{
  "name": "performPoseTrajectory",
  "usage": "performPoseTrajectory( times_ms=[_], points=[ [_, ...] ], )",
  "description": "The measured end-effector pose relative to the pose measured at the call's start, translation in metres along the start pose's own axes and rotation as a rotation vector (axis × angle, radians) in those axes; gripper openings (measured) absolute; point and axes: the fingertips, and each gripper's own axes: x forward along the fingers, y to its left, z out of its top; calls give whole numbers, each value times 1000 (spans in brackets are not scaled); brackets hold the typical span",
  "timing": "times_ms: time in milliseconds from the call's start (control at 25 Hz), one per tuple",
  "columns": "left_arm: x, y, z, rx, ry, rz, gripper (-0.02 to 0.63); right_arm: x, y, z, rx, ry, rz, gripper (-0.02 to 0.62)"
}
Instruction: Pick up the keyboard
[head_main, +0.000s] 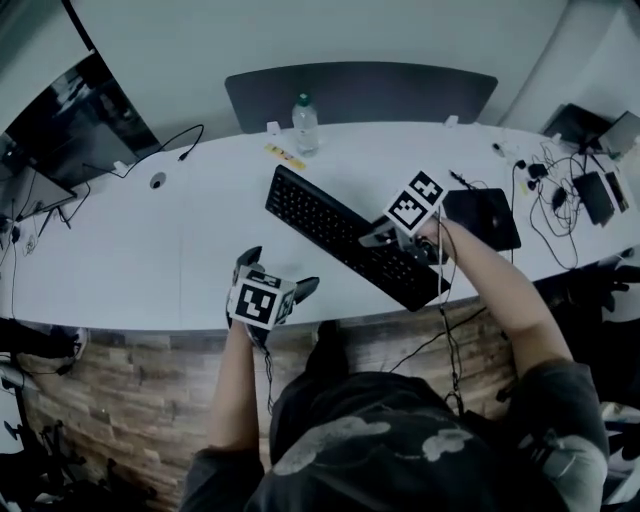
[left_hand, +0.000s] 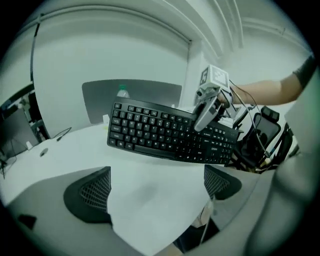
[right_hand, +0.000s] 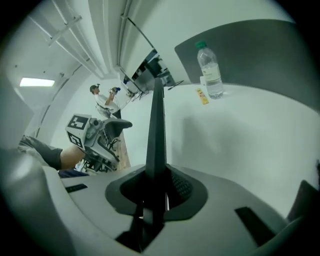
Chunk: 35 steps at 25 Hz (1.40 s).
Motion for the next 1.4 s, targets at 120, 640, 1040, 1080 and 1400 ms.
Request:
performPoseTrajectory(
  times_ms=[120, 640, 1040, 1080, 1400],
  points=[
    [-9, -18, -1, -60, -47, -33, 558, -9, 10, -5, 75, -143, 14, 74],
    [-75, -84, -31, -110, -225, 95, 173, -45, 59, -65, 172, -584, -30, 74],
    [-78, -99, -46, -91, -209, 105, 28, -47, 90, -85, 239, -788, -83, 74],
    [-77, -100, -45, -88, -210, 94, 27, -45, 91, -87, 254, -794, -91, 74],
    [-103, -65, -79, -49, -208, -18, 26, -11, 133, -87, 349, -886, -209, 74]
  ],
)
